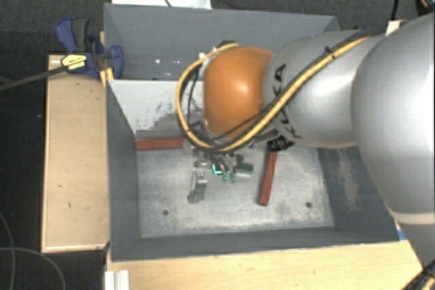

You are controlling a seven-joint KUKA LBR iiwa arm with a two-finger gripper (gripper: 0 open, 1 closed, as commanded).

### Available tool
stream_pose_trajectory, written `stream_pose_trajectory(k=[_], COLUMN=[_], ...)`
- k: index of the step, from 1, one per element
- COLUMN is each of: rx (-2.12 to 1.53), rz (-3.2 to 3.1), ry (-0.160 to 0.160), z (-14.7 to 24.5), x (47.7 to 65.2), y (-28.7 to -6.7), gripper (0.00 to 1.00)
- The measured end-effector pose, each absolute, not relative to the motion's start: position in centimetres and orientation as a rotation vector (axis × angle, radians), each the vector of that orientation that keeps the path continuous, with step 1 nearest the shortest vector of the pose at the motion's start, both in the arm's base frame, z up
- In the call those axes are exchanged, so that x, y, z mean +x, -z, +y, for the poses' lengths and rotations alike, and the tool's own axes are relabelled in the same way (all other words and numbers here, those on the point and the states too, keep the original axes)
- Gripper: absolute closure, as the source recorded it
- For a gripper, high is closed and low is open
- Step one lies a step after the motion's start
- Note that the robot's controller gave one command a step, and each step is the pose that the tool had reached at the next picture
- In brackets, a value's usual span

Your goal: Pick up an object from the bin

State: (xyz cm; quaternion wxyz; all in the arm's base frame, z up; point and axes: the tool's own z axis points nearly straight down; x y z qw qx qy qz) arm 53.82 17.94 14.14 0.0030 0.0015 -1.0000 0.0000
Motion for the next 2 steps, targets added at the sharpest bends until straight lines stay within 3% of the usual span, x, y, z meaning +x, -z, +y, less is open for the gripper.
stream_pose_trajectory(k=[1, 2], rx=[0.187, 0.206], rz=[-3.141, -3.133], ry=[-0.002, -0.004], z=[12.5, 7.2], x=[57.7, 59.2], y=[-11.4, -6.8], gripper=[0.00, 0.00])
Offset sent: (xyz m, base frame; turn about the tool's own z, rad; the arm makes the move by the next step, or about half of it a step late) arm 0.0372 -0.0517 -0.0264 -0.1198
